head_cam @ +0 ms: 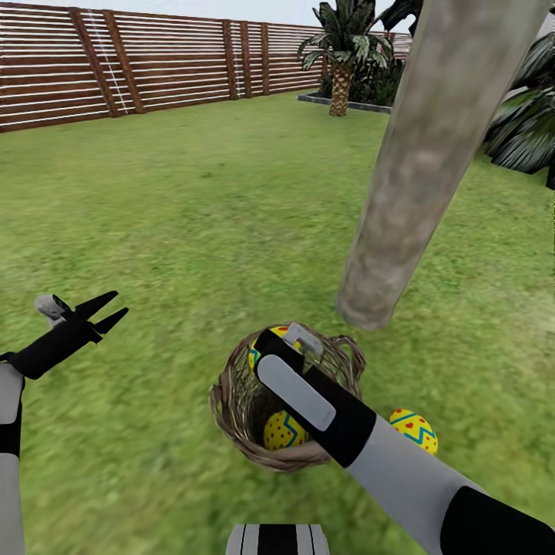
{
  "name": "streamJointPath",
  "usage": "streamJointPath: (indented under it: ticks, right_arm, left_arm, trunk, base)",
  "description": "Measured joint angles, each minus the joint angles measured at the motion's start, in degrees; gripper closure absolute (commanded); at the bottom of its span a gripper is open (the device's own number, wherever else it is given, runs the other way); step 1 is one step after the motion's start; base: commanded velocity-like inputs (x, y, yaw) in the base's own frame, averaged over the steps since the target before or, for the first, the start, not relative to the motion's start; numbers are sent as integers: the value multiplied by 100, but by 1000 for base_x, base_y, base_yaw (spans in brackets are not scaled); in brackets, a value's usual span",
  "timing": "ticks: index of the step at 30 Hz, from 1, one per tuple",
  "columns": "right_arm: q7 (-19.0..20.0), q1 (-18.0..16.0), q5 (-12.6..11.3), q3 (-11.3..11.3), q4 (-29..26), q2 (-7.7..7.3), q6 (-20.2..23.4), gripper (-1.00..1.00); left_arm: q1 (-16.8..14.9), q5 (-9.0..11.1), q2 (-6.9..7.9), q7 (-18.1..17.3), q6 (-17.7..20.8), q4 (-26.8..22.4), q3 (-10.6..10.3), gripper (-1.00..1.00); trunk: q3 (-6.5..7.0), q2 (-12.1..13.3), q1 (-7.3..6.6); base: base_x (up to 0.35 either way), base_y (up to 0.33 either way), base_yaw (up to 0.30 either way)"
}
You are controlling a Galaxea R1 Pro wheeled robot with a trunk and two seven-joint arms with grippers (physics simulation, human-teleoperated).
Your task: Take the three Easter eggs out of the wicker basket on the lawn in the garden, then place them on the lawn next to a single tree (choose any tree) so that all three eggs are next to the same tree and none are left in the basket.
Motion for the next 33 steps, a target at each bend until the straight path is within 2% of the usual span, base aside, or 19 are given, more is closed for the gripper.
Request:
streamJointPath:
  ticks: [1, 3, 6, 11, 21, 26, 29, 33]
  right_arm:
    - [-114, 1, 8, 26, -87, -1, 36, 100]
    - [-381, 3, 38, 270, -287, 0, 184, 100]
    - [-533, 1, 45, 368, -400, 1, 245, 100]
    - [-616, 0, 40, 415, -414, 8, 324, 100]
    - [-966, 0, 50, 402, -659, 19, 1036, 100]
    - [-1000, 0, 49, 403, -825, 19, 1073, 100]
    - [-1192, 0, 53, 402, -886, 19, 1188, 100]
    - [-1238, 0, 54, 402, -935, 19, 1221, 100]
  left_arm:
    - [0, 0, 3, 0, 0, -1, 0, -100]
    - [0, -1, 6, 0, -1, -4, 0, -100]
    - [0, -1, 7, 0, 0, -7, 0, -100]
    - [-1, -1, 14, 0, -1, -8, -2, -100]
    - [-9, -10, 29, 4, 0, -12, 0, -100]
    - [-9, -10, 16, 8, 0, -9, 0, -100]
    - [-9, -10, 22, 9, 0, -9, 0, -100]
    - [-9, -10, 18, 8, -1, -9, 0, -100]
  trunk:
    - [22, 1, -3]
    - [59, 71, -41]
    - [113, 191, -107]
    - [203, 392, -217]
    - [382, 793, -436]
    - [472, 994, -546]
    - [526, 1114, -612]
    - [598, 1274, -700]
  base:
    - [0, 0, 0]
    - [0, 0, 0]
    - [0, 0, 0]
    - [0, 0, 0]
    - [0, 0, 0]
    - [0, 0, 0]
    - [0, 0, 0]
    - [0, 0, 0]
